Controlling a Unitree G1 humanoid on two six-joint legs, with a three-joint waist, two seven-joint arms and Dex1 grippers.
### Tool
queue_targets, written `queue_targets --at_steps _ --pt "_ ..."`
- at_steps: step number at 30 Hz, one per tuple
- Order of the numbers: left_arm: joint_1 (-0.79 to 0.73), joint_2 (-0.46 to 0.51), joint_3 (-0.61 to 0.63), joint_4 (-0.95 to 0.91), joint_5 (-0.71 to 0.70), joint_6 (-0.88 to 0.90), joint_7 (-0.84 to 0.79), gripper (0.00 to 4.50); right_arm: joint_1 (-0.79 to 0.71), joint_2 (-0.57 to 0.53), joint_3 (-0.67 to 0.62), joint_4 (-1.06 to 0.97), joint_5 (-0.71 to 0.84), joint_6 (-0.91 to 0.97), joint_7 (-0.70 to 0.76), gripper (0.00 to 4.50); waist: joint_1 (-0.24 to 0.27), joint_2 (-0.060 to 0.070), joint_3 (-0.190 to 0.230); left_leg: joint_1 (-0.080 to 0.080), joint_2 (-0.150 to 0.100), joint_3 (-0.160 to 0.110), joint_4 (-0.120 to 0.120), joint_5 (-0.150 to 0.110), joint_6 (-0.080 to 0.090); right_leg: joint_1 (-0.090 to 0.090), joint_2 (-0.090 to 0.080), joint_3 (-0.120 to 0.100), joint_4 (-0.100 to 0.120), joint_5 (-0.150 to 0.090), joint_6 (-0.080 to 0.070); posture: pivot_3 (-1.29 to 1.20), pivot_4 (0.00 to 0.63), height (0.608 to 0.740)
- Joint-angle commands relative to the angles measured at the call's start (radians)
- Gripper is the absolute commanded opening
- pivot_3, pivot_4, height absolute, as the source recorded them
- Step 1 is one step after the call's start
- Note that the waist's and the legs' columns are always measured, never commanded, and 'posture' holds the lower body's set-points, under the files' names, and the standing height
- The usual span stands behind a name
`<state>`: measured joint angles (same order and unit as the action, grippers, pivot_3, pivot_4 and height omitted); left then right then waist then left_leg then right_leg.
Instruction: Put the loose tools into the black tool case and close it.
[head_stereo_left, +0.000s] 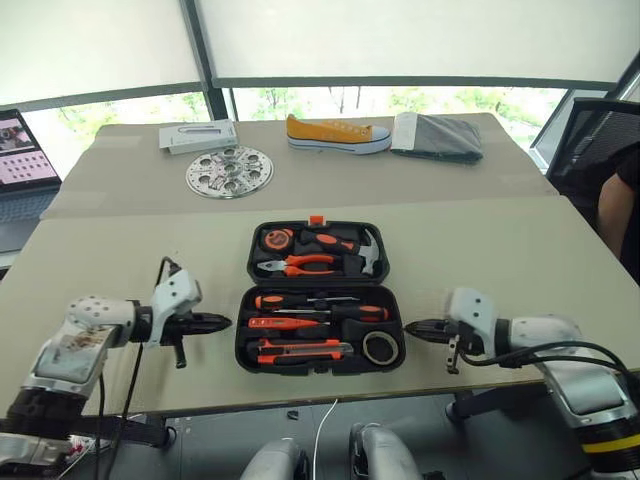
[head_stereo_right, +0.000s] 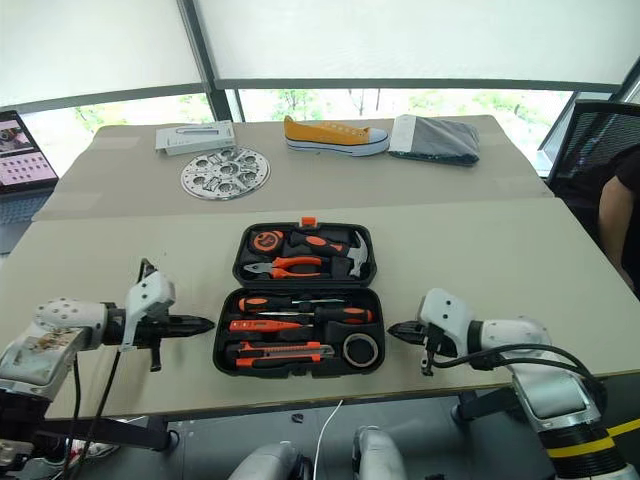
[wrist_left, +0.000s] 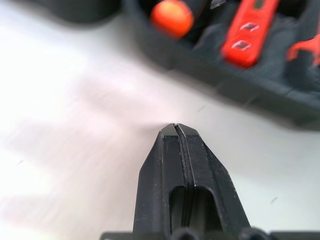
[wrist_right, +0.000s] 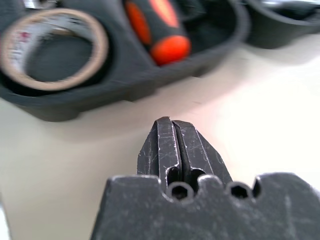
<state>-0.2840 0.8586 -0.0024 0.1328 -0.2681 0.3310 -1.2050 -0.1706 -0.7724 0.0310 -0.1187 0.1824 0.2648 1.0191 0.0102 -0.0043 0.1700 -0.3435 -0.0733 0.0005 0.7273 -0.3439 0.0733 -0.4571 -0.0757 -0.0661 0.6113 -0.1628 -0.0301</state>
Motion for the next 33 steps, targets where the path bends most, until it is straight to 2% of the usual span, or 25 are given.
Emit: queue_targets --at_steps 1,9,16,24,28,29,31,32,33 --pt "-0.072 -0.041 0.001 -0.002 -0.024 0.037 0.022 0.01 -0.066 0.016 -0.009 0.034 -0.006 -0.029 -0.025 0.02 0.004 0.000 0.000 0.000 0.000 0.000 0.000 0.000 0.000 0.000 0.000 0.000 0.000 0.000 0.000 0.00 0.150 0.740" --pt "-0.043 -0.073 -0.028 -0.143 -0.074 0.126 -0.009 0.01 -0.096 0.041 0.046 -0.037 0.025 -0.015 0.012 0.02 0.001 0.000 0.000 -0.002 0.000 0.000 -0.001 0.000 0.000 -0.003 0.000 0.000 0.000 0.000 0.000 0.00 0.150 0.740" --pt "0.071 -0.029 -0.021 -0.293 -0.115 0.185 -0.040 0.01 0.020 0.003 0.034 -0.187 0.063 0.006 0.048 0.02 0.002 0.000 0.000 -0.003 0.000 -0.001 -0.001 0.000 0.000 -0.002 0.000 -0.001 -0.001 0.000 0.000 0.00 0.150 0.740" --pt "0.145 -0.026 -0.008 -0.360 -0.110 0.190 -0.014 0.01 0.085 -0.009 -0.015 -0.219 0.056 0.023 0.017 0.02 0.004 0.000 0.000 -0.002 0.000 -0.001 -0.001 0.000 0.000 -0.002 0.000 0.000 -0.001 0.000 0.000 0.00 0.150 0.740" --pt "0.161 -0.005 0.025 -0.312 -0.091 0.209 0.017 0.01 0.099 -0.040 -0.057 -0.198 0.031 0.062 -0.017 0.02 0.004 0.000 0.000 -0.002 0.000 -0.001 -0.001 0.000 0.000 -0.002 0.000 0.000 -0.001 0.000 0.000 0.00 0.150 0.740" --pt "0.145 -0.003 0.041 -0.269 -0.088 0.216 0.033 0.26 0.092 -0.051 -0.072 -0.185 0.034 0.096 -0.028 0.00 0.004 0.000 0.000 -0.002 0.000 -0.001 -0.001 0.000 0.000 -0.002 0.000 0.000 -0.001 0.000 0.000 0.00 0.150 0.740" --pt "0.082 -0.009 0.082 -0.177 -0.109 0.287 0.078 0.73 0.054 -0.055 -0.103 -0.167 0.062 0.201 -0.062 0.59 0.006 0.000 0.000 -0.002 0.000 -0.001 0.000 0.000 0.000 -0.001 0.000 0.000 -0.001 0.000 0.000 0.00 0.150 0.740" --pt "0.043 -0.014 0.104 -0.137 -0.133 0.336 0.096 1.11 0.024 -0.048 -0.119 -0.164 0.089 0.269 -0.084 0.81 0.006 0.000 0.000 -0.002 0.000 -0.001 0.000 0.000 0.000 -0.001 0.000 0.000 0.000 0.000 0.000 0.00 0.150 0.740" --pt "-0.008 -0.021 0.125 -0.100 -0.162 0.403 0.117 1.47 -0.017 -0.036 -0.135 -0.166 0.129 0.351 -0.105 1.23 0.005 -0.001 0.000 -0.002 0.000 -0.001 0.000 0.000 0.000 0.000 0.000 0.000 0.000 0.000 0.000 0.00 0.150 0.740"
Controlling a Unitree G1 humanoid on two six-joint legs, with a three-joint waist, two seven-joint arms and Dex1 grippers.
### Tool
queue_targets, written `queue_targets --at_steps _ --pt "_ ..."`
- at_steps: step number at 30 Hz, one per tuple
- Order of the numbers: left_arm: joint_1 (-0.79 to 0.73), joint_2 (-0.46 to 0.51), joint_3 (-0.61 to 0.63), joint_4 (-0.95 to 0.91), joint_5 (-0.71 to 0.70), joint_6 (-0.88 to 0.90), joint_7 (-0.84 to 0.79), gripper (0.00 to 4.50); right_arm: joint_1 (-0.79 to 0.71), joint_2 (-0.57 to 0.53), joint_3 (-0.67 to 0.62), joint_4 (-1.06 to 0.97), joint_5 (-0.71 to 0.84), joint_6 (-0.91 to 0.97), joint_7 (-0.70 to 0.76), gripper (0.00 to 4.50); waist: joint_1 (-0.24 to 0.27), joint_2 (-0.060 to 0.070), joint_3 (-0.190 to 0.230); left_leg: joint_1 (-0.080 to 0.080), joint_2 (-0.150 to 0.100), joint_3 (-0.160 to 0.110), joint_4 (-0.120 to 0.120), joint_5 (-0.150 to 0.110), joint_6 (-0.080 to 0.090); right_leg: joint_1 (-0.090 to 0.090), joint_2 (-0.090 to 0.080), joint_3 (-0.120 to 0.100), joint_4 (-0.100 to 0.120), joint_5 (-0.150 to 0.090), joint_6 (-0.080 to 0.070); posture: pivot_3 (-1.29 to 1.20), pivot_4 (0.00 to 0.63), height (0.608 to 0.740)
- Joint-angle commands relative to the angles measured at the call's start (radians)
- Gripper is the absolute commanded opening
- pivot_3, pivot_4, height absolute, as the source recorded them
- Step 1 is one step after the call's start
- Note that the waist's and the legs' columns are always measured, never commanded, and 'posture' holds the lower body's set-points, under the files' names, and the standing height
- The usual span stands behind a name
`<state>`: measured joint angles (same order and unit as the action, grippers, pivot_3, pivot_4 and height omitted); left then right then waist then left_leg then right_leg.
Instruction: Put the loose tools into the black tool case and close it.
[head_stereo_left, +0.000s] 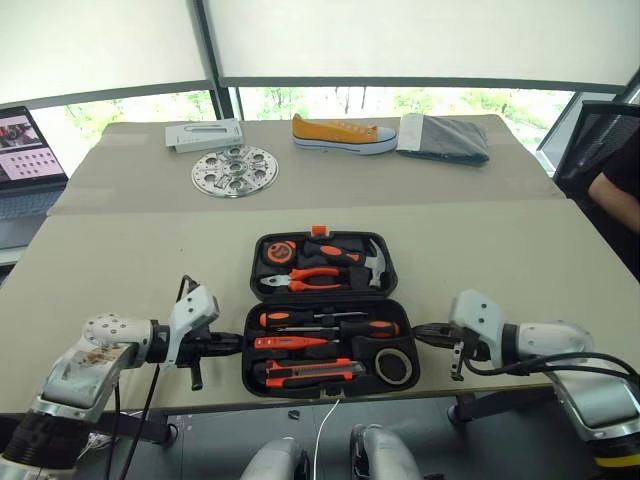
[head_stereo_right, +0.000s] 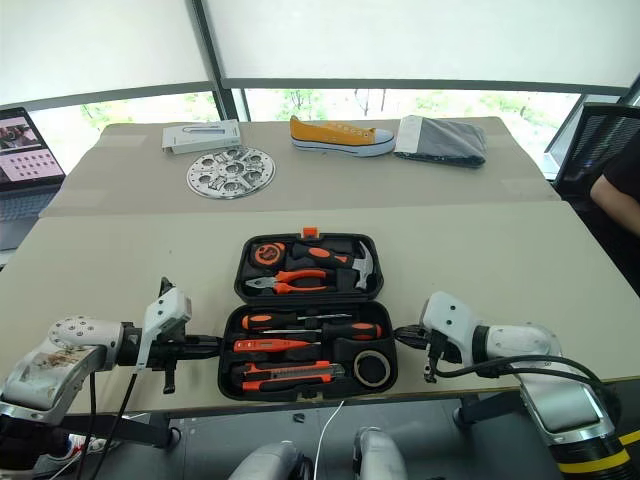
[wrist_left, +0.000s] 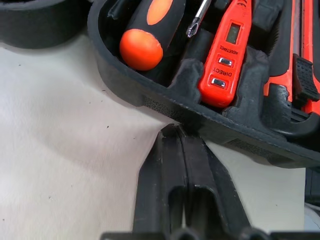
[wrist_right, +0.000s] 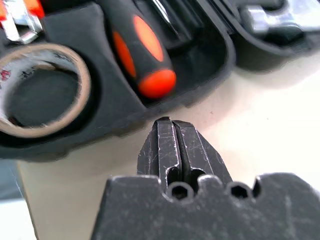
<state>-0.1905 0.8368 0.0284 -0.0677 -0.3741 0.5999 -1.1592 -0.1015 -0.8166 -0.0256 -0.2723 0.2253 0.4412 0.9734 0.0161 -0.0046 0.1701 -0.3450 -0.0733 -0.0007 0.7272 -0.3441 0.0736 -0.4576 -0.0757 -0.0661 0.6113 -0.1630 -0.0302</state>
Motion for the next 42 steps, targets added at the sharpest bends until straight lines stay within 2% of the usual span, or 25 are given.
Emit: queue_targets --at_steps 1,5,8,9,12,15,16,17,18,19,20,24,26,28,30,36,42 --pt "-0.147 -0.007 0.110 0.130 -0.080 0.191 0.090 1.94 -0.126 0.022 -0.090 -0.015 0.120 0.247 -0.078 1.59 -0.001 -0.001 0.001 0.000 0.000 0.000 0.000 0.000 0.000 0.000 0.000 0.000 0.000 0.000 0.000 0.00 0.150 0.740" --pt "-0.333 -0.086 0.157 0.232 -0.135 0.390 0.220 3.34 -0.296 0.095 -0.095 -0.008 0.222 0.498 -0.159 2.90 -0.003 -0.002 0.000 0.000 0.000 -0.001 0.000 0.001 -0.001 0.000 0.000 0.000 0.002 0.000 0.000 0.00 0.150 0.740" --pt "-0.434 -0.159 0.179 0.291 -0.139 0.470 0.327 4.46 -0.385 0.142 -0.068 0.027 0.232 0.594 -0.218 3.98 -0.002 -0.002 0.000 0.000 0.000 -0.001 0.000 0.001 -0.001 -0.001 0.000 0.000 0.003 0.001 -0.001 0.00 0.150 0.740" --pt "-0.462 -0.185 0.178 0.300 -0.148 0.496 0.346 4.50 -0.421 0.172 -0.062 0.062 0.233 0.627 -0.247 4.21 -0.002 -0.003 -0.001 0.000 0.000 -0.001 0.001 0.001 -0.001 -0.001 0.000 0.000 0.003 0.001 -0.001 0.00 0.150 0.740" --pt "-0.489 -0.236 0.129 0.298 -0.139 0.491 0.365 4.50 -0.520 0.240 -0.004 0.210 0.169 0.630 -0.330 4.21 -0.007 -0.004 -0.001 -0.002 -0.001 -0.001 0.001 0.001 -0.001 -0.002 0.000 -0.001 0.004 0.001 0.000 0.00 0.150 0.740" --pt "-0.484 -0.248 0.104 0.318 -0.116 0.457 0.375 4.50 -0.567 0.260 0.023 0.308 0.130 0.603 -0.363 4.21 -0.015 -0.004 -0.001 -0.002 -0.003 0.000 -0.001 0.001 -0.001 -0.002 0.000 -0.001 0.003 0.001 0.001 0.00 0.150 0.740" --pt "-0.481 -0.249 0.096 0.326 -0.109 0.441 0.377 3.97 -0.576 0.262 0.032 0.331 0.123 0.593 -0.363 4.25 -0.016 -0.004 -0.001 -0.002 -0.003 -0.001 -0.001 0.001 -0.001 -0.003 0.000 -0.002 0.003 0.001 0.000 0.00 0.150 0.740" --pt "-0.480 -0.248 0.091 0.331 -0.104 0.430 0.377 3.85 -0.582 0.262 0.039 0.347 0.118 0.587 -0.361 4.25 -0.016 -0.004 -0.001 -0.002 -0.003 -0.001 -0.001 0.001 -0.002 -0.003 0.001 -0.003 0.003 0.001 0.000 0.00 0.150 0.740" --pt "-0.474 -0.247 0.085 0.328 -0.103 0.425 0.374 3.37 -0.586 0.266 0.042 0.360 0.115 0.584 -0.362 4.25 -0.017 -0.004 -0.001 -0.002 -0.003 -0.001 -0.001 0.001 -0.002 -0.003 0.001 -0.003 0.002 0.001 0.000 0.00 0.150 0.740" --pt "-0.468 -0.246 0.082 0.323 -0.103 0.420 0.370 3.06 -0.588 0.269 0.043 0.369 0.114 0.580 -0.365 3.74 -0.020 -0.004 -0.001 -0.001 -0.003 0.000 -0.001 0.002 -0.003 -0.002 0.001 -0.003 0.002 0.001 0.000 0.00 0.150 0.740" --pt "-0.462 -0.246 0.080 0.319 -0.103 0.417 0.368 2.70 -0.589 0.274 0.041 0.375 0.114 0.576 -0.367 3.53 -0.021 -0.004 -0.001 0.000 -0.003 0.000 -0.001 0.002 -0.003 -0.002 0.001 -0.003 0.001 0.001 0.000 0.00 0.150 0.740" --pt "-0.441 -0.243 0.080 0.300 -0.106 0.412 0.367 1.13 -0.598 0.293 0.027 0.385 0.127 0.577 -0.376 2.08 -0.021 -0.004 -0.001 0.003 -0.003 0.000 -0.001 0.003 -0.006 0.001 0.000 -0.002 0.001 0.001 0.000 0.00 0.150 0.740" --pt "-0.430 -0.241 0.081 0.288 -0.110 0.412 0.365 0.50 -0.599 0.296 0.029 0.381 0.128 0.576 -0.377 1.37 -0.019 -0.004 -0.001 0.006 -0.003 0.000 -0.001 0.001 -0.010 0.003 -0.001 0.000 0.001 0.001 0.000 0.00 0.150 0.740" --pt "-0.419 -0.240 0.082 0.277 -0.112 0.411 0.363 0.00 -0.595 0.298 0.030 0.373 0.129 0.576 -0.378 0.69 -0.016 -0.004 -0.001 0.007 -0.003 0.000 -0.001 0.001 -0.010 0.004 -0.001 0.001 0.002 0.001 0.000 0.00 0.150 0.740" --pt "-0.405 -0.240 0.077 0.262 -0.111 0.396 0.356 0.00 -0.594 0.303 0.028 0.362 0.132 0.574 -0.383 0.04 -0.016 -0.004 -0.002 0.008 -0.003 0.000 -0.001 0.002 -0.010 0.004 -0.001 0.001 0.003 0.001 0.000 0.00 0.150 0.740" --pt "-0.373 -0.244 0.059 0.208 -0.073 0.252 0.346 0.00 -0.625 0.334 -0.014 0.318 0.147 0.528 -0.414 0.04 -0.015 -0.004 -0.002 0.008 -0.003 0.000 -0.001 0.002 -0.010 0.003 -0.001 0.002 0.003 0.001 0.000 0.00 0.150 0.740" --pt "-0.433 -0.312 0.097 0.184 -0.006 -0.057 0.413 0.00 -0.650 0.349 -0.028 0.297 0.047 0.267 -0.511 0.04 -0.005 -0.004 -0.001 0.003 -0.004 0.000 0.000 0.002 -0.011 -0.001 -0.001 0.002 0.003 0.001 -0.001 0.00 0.150 0.740"
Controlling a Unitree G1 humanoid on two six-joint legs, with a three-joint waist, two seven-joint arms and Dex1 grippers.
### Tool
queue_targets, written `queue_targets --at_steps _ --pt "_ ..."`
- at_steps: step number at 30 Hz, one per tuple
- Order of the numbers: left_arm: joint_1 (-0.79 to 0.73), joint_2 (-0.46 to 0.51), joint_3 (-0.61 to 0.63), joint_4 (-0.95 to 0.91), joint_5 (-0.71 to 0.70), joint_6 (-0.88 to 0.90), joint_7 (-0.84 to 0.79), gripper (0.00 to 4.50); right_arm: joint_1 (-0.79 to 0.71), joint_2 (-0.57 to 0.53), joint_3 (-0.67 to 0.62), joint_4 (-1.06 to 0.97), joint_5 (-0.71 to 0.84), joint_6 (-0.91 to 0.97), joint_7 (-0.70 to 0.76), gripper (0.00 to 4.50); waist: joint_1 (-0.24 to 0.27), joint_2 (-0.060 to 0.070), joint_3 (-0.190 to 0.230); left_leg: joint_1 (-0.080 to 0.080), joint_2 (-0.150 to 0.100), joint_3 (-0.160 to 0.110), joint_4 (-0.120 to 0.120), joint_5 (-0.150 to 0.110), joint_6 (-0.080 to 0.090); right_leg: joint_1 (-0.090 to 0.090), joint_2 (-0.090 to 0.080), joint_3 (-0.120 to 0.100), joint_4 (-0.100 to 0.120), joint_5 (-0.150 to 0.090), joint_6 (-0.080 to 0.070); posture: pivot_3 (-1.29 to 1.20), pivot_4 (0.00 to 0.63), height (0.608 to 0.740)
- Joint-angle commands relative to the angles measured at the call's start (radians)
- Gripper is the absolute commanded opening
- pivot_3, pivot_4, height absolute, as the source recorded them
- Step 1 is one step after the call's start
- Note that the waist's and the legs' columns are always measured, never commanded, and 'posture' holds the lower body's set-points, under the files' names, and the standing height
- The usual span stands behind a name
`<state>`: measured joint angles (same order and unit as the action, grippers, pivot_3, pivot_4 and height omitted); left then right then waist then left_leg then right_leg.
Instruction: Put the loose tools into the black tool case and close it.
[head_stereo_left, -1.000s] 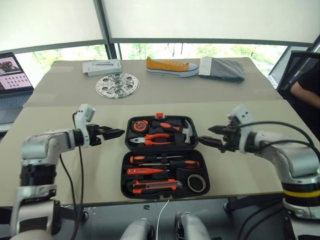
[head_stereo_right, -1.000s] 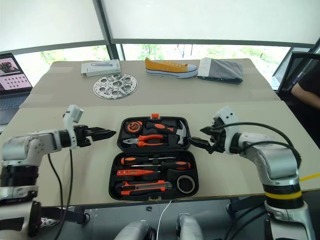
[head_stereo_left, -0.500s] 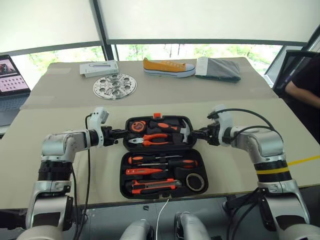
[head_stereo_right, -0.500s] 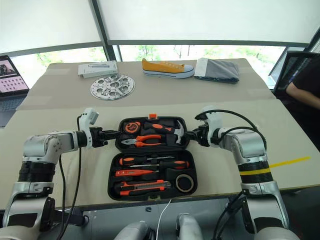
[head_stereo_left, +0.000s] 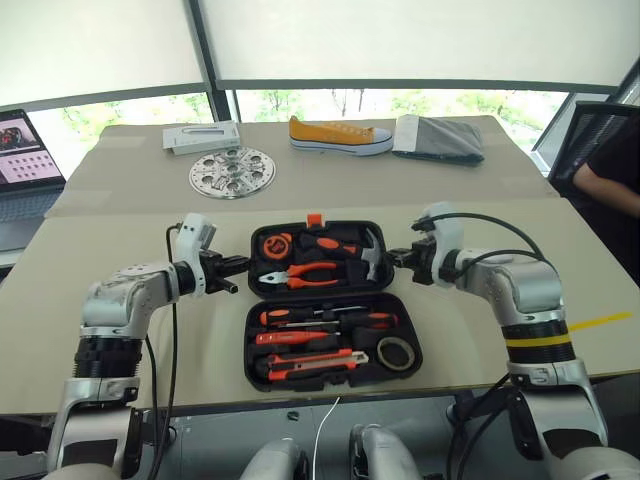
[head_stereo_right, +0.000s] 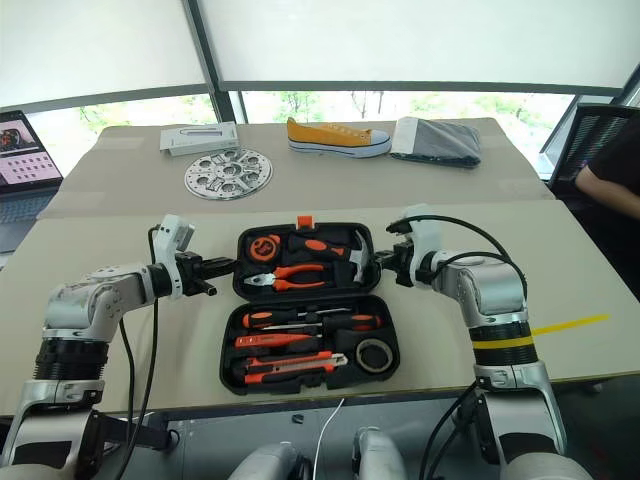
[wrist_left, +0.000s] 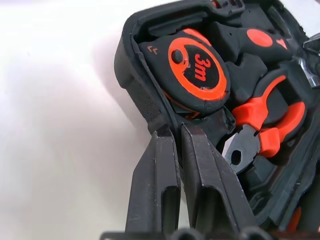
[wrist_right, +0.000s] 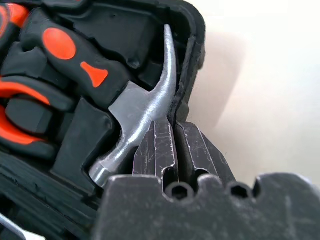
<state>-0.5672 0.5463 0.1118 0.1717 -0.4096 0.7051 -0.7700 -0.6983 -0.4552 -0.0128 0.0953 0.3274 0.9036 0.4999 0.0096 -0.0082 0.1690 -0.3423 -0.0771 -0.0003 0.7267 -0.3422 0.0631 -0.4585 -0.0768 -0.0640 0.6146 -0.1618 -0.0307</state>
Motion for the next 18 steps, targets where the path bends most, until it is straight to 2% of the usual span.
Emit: queue_targets --at_steps 1,4,8,12,16,18 --pt "-0.061 -0.028 0.013 -0.051 0.049 -0.208 0.039 0.00 -0.047 -0.011 -0.039 -0.073 -0.070 -0.237 -0.047 0.04 0.002 0.000 0.000 -0.002 0.000 0.000 0.000 0.000 0.000 -0.001 0.000 -0.001 0.000 0.000 0.000 0.00 0.150 0.740" --pt "-0.056 -0.035 -0.002 -0.057 0.103 -0.325 0.067 0.00 -0.011 -0.020 -0.019 -0.086 -0.130 -0.377 -0.059 0.04 -0.004 0.000 0.000 -0.003 0.000 0.000 -0.002 0.002 0.004 -0.003 0.001 -0.002 -0.001 0.000 0.000 0.00 0.150 0.740" --pt "0.025 -0.037 -0.066 -0.085 0.192 -0.461 0.081 0.00 0.103 -0.052 0.049 -0.090 -0.231 -0.529 -0.044 0.04 -0.011 0.000 0.000 -0.003 0.000 0.001 -0.009 0.002 0.004 -0.005 0.001 -0.004 -0.001 0.000 0.000 0.00 0.150 0.740" --pt "0.122 -0.049 -0.133 -0.060 0.310 -0.648 0.128 0.00 0.227 -0.042 0.086 -0.093 -0.282 -0.666 -0.049 0.04 -0.014 0.000 -0.002 0.005 -0.001 0.001 -0.015 0.002 0.004 0.001 0.002 -0.007 -0.004 0.000 0.000 0.00 0.150 0.740" --pt "0.203 -0.048 -0.116 -0.102 0.317 -0.679 0.156 0.00 0.352 -0.044 0.080 -0.102 -0.324 -0.783 -0.073 0.04 -0.009 -0.001 -0.005 0.010 -0.001 0.001 -0.015 0.002 0.003 0.006 0.001 -0.003 -0.007 0.000 0.000 0.00 0.150 0.740" --pt "0.258 -0.037 -0.100 -0.150 0.304 -0.669 0.158 0.00 0.421 -0.052 0.056 -0.138 -0.321 -0.815 -0.073 0.04 -0.006 -0.001 -0.005 0.015 0.000 0.001 -0.014 0.000 -0.004 0.012 0.001 0.001 -0.007 -0.001 0.001 0.00 0.150 0.740"
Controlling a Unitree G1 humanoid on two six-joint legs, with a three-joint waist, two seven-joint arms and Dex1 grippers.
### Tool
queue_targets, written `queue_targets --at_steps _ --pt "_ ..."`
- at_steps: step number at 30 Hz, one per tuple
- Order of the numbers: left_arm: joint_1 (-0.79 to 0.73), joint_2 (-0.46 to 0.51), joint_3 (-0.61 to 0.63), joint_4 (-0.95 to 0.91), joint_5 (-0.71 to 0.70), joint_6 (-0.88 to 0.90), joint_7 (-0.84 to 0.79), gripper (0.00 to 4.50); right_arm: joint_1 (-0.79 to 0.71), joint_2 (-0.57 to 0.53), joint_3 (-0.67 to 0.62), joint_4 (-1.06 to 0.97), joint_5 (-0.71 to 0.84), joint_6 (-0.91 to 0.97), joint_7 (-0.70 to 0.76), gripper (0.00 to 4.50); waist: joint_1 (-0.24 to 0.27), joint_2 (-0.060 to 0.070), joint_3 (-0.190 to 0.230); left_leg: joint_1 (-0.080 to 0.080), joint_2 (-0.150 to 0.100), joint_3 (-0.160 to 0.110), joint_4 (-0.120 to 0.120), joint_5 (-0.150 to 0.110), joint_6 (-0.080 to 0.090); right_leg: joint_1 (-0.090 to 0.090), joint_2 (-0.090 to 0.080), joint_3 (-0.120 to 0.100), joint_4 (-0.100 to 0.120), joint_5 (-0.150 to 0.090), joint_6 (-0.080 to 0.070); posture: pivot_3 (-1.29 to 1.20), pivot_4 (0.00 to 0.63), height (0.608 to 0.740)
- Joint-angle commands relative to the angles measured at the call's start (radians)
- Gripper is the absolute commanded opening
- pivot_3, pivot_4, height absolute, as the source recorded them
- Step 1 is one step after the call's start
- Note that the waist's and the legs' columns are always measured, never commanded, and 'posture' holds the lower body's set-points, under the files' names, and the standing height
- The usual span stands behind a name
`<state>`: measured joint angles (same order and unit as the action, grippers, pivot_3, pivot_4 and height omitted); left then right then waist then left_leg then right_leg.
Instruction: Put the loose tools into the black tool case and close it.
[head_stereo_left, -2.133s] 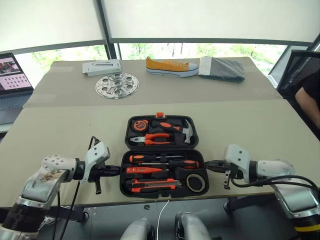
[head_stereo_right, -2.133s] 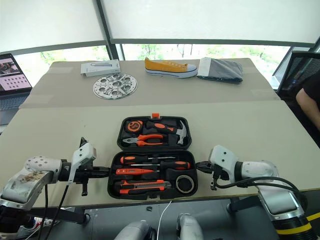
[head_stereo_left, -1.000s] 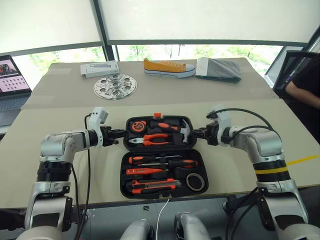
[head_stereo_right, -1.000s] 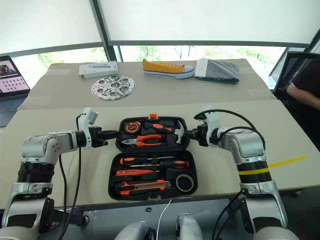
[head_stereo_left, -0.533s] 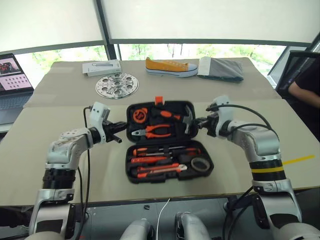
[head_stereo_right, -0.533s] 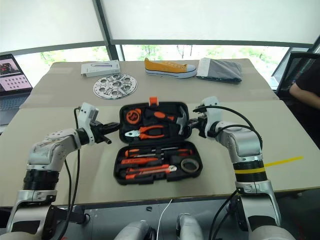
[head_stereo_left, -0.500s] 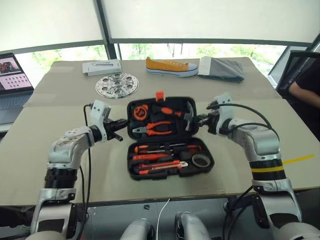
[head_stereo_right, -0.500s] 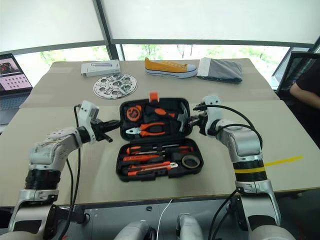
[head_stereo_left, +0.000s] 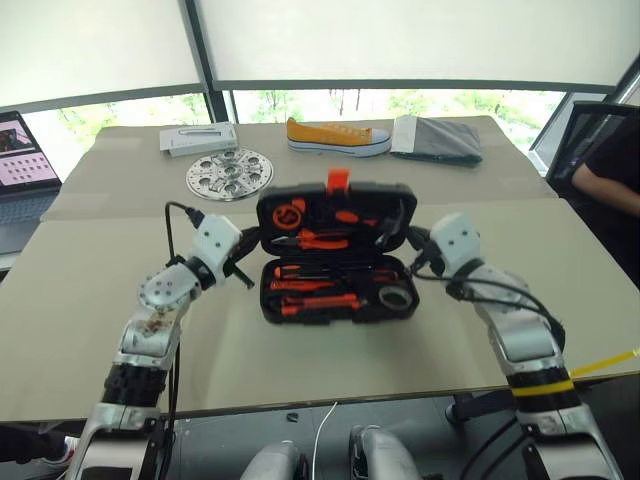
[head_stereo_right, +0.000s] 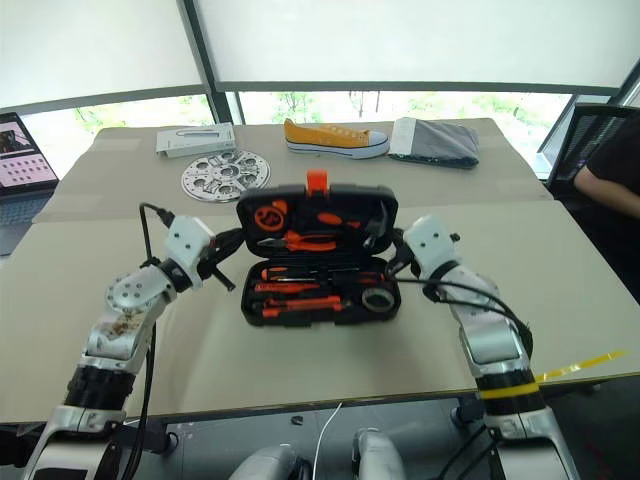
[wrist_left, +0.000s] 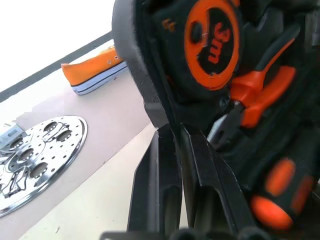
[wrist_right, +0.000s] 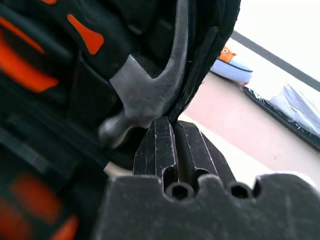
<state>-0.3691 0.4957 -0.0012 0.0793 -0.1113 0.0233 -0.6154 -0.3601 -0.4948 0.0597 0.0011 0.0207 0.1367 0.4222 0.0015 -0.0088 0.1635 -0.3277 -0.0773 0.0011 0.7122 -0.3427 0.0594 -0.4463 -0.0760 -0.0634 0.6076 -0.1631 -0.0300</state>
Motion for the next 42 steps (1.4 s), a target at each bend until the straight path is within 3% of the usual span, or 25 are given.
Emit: queue_targets --at_steps 1,4,7,9,11,17,20,23,24,26,28,34,42 --pt "0.080 0.019 0.019 -0.077 0.002 0.017 0.004 0.00 0.108 -0.016 -0.025 -0.060 -0.013 -0.058 0.005 0.04 0.004 0.000 0.000 0.003 0.001 0.000 0.000 -0.001 -0.002 0.003 0.000 0.001 0.000 -0.001 0.000 0.00 0.150 0.740" --pt "0.154 0.036 0.078 -0.181 -0.045 0.093 0.020 1.04 0.217 -0.047 -0.100 -0.182 0.029 -0.042 0.018 0.00 0.011 0.001 -0.001 0.009 0.002 -0.001 -0.002 -0.001 -0.002 0.008 0.000 0.002 0.001 -0.004 0.002 0.00 0.150 0.740" --pt "0.192 0.088 0.165 -0.351 -0.174 0.264 -0.007 2.20 0.296 -0.093 -0.225 -0.344 0.158 0.045 0.073 1.00 0.021 0.000 0.000 0.004 0.002 -0.004 -0.002 -0.001 0.002 0.004 0.001 0.003 0.003 -0.006 0.002 0.00 0.150 0.740" --pt "0.220 0.179 0.235 -0.444 -0.341 0.454 -0.091 2.87 0.353 -0.171 -0.300 -0.432 0.256 0.147 0.161 1.66 0.023 0.000 0.000 -0.005 0.002 -0.005 0.002 0.002 0.008 -0.004 0.001 0.002 0.003 -0.005 0.002 0.00 0.150 0.740" --pt "0.225 0.247 0.272 -0.439 -0.415 0.540 -0.153 3.72 0.386 -0.222 -0.338 -0.473 0.361 0.220 0.243 1.77 0.020 0.000 0.000 -0.011 0.001 -0.004 0.004 0.002 0.009 -0.010 0.000 0.003 0.004 -0.004 0.002 0.00 0.150 0.740" --pt "0.149 0.297 0.221 -0.288 -0.378 0.515 -0.216 3.72 0.342 -0.238 -0.313 -0.435 0.406 0.281 0.282 1.77 0.004 0.000 0.000 -0.008 0.002 -0.002 0.001 0.002 0.009 -0.009 0.002 0.005 0.004 -0.004 0.001 0.00 0.150 0.740" --pt "0.105 0.339 0.149 -0.219 -0.337 0.489 -0.303 3.72 0.454 -0.369 -0.341 -0.475 0.443 0.273 0.490 1.77 0.013 -0.001 0.001 -0.008 0.004 -0.002 0.001 0.002 0.008 -0.010 0.003 0.005 0.005 -0.004 0.001 0.00 0.150 0.740" --pt "0.030 0.348 0.082 -0.118 -0.280 0.426 -0.357 3.72 0.551 -0.465 -0.380 -0.482 0.455 0.267 0.608 1.77 0.023 -0.002 0.000 -0.008 0.005 -0.003 0.001 0.002 0.009 -0.009 0.004 0.004 0.004 -0.005 0.000 0.00 0.150 0.740" --pt "-0.014 0.334 0.065 -0.073 -0.266 0.406 -0.364 3.50 0.586 -0.481 -0.397 -0.491 0.463 0.258 0.648 1.26 0.026 -0.003 0.000 -0.009 0.005 -0.003 0.001 0.002 0.010 -0.009 0.004 0.004 0.002 -0.005 0.000 0.00 0.150 0.740" --pt "-0.110 0.297 0.015 0.018 -0.229 0.354 -0.390 3.14 0.640 -0.499 -0.415 -0.519 0.486 0.261 0.701 0.78 0.038 -0.004 0.001 -0.009 0.004 -0.003 0.002 0.000 0.013 -0.008 0.002 0.004 0.002 -0.004 0.000 0.00 0.150 0.740" --pt "-0.190 0.260 -0.037 0.099 -0.186 0.295 -0.420 2.35 0.656 -0.497 -0.398 -0.535 0.474 0.250 0.707 0.03 0.039 -0.005 0.000 -0.011 0.004 -0.002 0.005 -0.001 0.014 -0.008 0.002 0.004 0.002 -0.004 0.001 0.00 0.150 0.740" --pt "-0.366 0.133 -0.149 0.302 -0.094 0.154 -0.498 0.11 0.601 -0.483 -0.276 -0.516 0.363 0.206 0.666 0.00 0.036 -0.008 0.000 -0.010 0.003 -0.001 0.007 -0.001 0.014 -0.008 0.001 0.004 0.002 -0.003 0.002 0.00 0.150 0.740" --pt "-0.447 0.012 -0.294 0.442 0.037 -0.018 -0.593 0.05 0.351 -0.433 -0.059 -0.382 0.197 0.184 0.590 0.00 0.025 -0.009 0.001 -0.011 0.003 0.000 0.009 -0.001 0.013 -0.009 0.001 0.004 0.003 -0.003 0.001 0.00 0.150 0.740"
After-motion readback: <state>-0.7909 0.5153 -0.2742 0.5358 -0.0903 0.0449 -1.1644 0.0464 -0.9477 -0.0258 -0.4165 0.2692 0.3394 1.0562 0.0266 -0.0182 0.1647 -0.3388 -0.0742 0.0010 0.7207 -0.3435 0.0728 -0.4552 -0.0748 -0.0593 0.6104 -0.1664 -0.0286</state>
